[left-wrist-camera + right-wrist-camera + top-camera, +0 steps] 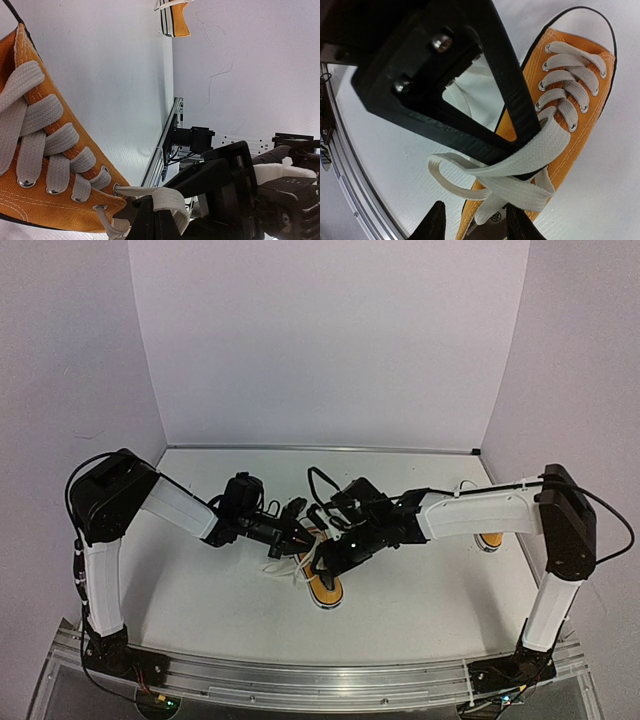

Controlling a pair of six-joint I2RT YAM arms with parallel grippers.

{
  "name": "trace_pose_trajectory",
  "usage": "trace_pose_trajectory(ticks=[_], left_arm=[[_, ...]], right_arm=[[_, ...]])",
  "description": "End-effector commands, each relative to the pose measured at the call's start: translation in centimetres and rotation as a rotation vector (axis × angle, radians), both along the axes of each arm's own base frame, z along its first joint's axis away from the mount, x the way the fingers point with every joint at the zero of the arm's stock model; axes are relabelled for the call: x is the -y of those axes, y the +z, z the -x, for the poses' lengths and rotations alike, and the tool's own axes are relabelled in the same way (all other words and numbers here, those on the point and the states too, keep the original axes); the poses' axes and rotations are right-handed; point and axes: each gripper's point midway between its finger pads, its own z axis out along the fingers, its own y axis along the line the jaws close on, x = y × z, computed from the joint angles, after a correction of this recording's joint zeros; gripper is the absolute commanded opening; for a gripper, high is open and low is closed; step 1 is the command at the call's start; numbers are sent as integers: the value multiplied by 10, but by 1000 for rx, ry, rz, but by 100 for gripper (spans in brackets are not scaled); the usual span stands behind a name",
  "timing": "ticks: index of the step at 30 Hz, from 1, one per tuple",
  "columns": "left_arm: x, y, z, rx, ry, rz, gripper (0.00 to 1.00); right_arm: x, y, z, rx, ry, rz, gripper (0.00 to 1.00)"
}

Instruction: Tie the shoes

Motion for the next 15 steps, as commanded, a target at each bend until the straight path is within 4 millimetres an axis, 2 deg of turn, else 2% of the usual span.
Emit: trace_pose_trajectory(ticks=[1,3,5,9,10,11,13,15], left_arm=[[2,10,-3,32,-9,40,0],[2,10,-2,31,-11,41,0],[2,10,-3,35,-10,43,0],[2,14,-2,37,-14,48,0],[1,15,-3,40,-13,46,0],[-1,16,-6,43,-7,43,4],[-8,23,-14,64,20,39,19],[-19,26,-24,66,50,15,28]], right_arm=[[-7,5,-7,29,-12,-9,38],[-7,3,-7,27,-13,-4,37],[-7,3,-7,26,-11,-2,30],[-8,8,-7,35,-9,-7,1],[-7,12,-8,42,-13,-10,0],[-5,15,-8,47,-18,-11,0],[0,25,-10,68,-37,-16,0],[6,35,-11,91,-61,-17,0]])
